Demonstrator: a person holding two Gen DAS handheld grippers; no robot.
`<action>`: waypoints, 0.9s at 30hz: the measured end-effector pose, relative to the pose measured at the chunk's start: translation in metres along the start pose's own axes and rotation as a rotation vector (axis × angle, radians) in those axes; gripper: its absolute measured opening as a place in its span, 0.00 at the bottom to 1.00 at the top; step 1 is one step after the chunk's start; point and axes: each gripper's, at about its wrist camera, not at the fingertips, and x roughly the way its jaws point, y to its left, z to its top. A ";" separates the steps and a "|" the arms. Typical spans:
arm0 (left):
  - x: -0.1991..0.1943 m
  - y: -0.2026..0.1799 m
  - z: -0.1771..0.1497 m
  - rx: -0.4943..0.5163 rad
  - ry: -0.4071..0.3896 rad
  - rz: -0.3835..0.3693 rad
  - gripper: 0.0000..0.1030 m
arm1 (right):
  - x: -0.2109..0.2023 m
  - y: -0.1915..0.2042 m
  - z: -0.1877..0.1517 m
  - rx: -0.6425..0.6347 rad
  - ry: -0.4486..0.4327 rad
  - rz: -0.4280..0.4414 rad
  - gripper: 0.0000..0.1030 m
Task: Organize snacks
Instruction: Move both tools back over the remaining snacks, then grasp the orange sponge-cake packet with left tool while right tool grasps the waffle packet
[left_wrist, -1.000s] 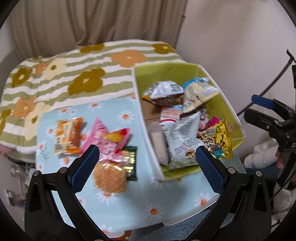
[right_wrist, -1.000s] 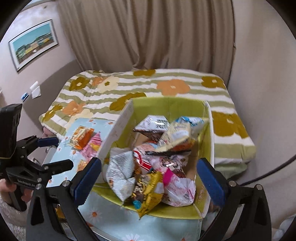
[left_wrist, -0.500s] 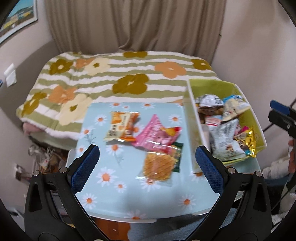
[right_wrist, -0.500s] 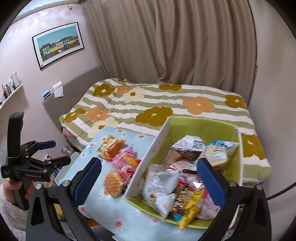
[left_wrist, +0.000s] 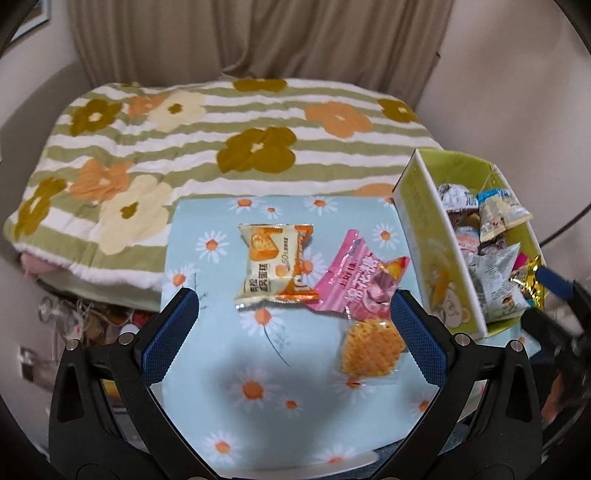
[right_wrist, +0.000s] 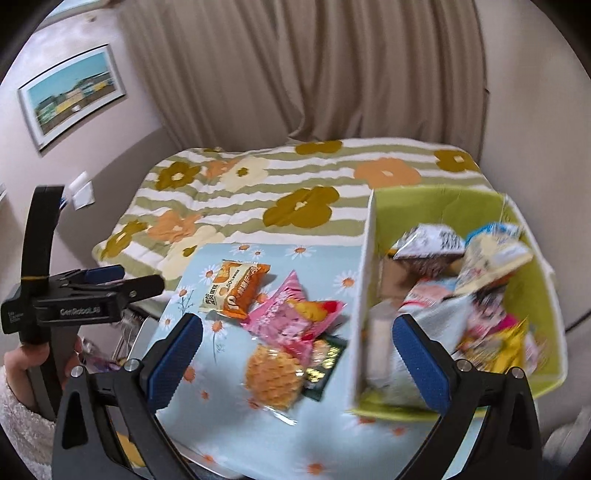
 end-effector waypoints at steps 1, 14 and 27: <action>0.006 0.005 0.003 0.011 0.011 -0.013 1.00 | 0.003 0.007 -0.002 0.014 -0.001 -0.015 1.00; 0.101 0.042 0.029 0.099 0.185 -0.162 1.00 | 0.064 0.061 -0.045 0.185 0.035 -0.240 1.00; 0.204 0.034 0.029 0.084 0.307 -0.181 0.98 | 0.132 0.046 -0.097 0.286 0.146 -0.368 0.99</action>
